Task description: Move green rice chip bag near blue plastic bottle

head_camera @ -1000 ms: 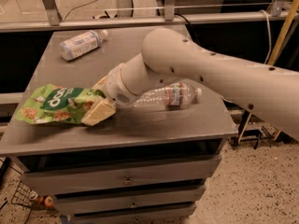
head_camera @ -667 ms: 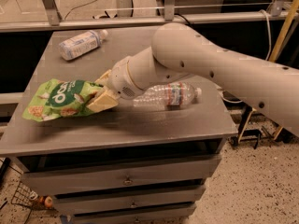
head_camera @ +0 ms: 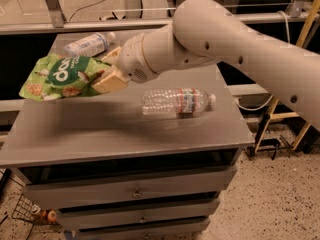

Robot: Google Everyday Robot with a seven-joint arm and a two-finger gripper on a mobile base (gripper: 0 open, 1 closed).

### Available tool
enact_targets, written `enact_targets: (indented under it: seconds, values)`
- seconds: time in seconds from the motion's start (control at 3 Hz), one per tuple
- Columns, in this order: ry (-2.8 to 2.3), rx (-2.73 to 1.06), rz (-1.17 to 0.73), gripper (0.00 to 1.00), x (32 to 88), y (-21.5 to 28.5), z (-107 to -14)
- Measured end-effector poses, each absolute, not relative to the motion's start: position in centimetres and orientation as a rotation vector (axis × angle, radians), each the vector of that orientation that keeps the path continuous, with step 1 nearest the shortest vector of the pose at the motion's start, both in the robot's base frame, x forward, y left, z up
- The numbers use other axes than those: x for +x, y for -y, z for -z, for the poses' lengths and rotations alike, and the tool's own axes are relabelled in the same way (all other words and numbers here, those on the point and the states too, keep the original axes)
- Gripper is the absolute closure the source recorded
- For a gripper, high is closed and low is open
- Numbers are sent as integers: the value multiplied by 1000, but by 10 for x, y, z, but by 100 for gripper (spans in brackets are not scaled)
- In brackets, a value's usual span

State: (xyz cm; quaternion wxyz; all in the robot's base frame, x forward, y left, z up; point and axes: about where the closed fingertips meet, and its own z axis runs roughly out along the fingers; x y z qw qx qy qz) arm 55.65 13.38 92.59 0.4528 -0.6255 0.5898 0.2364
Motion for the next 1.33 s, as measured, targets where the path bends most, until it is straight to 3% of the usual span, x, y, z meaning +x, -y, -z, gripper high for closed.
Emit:
enact_targets:
  seconds: [0.33,1.33]
  values:
    - [-1464,-1511,-528,100,580,-125,-942]
    - [-1674,-1246,-354,100,674,-35,-946]
